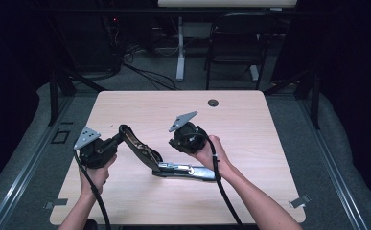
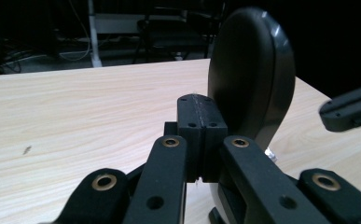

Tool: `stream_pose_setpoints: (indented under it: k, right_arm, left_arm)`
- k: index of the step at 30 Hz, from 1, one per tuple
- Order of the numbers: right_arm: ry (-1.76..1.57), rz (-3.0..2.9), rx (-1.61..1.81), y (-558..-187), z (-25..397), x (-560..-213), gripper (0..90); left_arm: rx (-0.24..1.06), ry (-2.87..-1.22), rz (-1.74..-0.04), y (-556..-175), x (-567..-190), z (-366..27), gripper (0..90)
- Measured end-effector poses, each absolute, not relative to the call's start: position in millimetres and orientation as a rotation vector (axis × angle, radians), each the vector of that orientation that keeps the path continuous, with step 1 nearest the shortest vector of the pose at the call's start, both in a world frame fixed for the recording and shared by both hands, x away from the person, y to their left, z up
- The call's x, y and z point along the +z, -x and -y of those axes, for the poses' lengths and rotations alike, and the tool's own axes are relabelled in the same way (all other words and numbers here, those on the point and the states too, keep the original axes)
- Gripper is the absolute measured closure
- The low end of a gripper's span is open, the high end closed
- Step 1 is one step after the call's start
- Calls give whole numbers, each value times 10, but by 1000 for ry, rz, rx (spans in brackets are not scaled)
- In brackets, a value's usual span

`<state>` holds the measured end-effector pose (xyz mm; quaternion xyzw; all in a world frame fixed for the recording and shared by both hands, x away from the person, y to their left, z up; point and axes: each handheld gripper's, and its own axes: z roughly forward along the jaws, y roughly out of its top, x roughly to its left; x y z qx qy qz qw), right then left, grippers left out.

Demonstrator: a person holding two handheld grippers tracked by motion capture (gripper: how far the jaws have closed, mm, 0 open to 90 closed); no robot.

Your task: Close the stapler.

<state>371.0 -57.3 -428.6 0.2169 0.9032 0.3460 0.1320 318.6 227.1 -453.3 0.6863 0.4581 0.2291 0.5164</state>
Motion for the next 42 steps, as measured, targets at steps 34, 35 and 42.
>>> stream_pose_setpoints:
  k: [34, 35, 42]
  right_arm:
    - [-533, -2603, 1135, -3668, 222, -4061, 859]
    - [-531, -2599, 1145, -3661, 221, -4056, 859]
    - [-524, -2582, 1160, -3637, 235, -4019, 865]
  left_arm:
    - [490, -1765, -1031, -3204, -4665, -1958, 900]
    - [487, -1762, -1034, -3204, -4670, -1949, 900]
    - [470, -1795, -1011, -3209, -4704, -1889, 900]
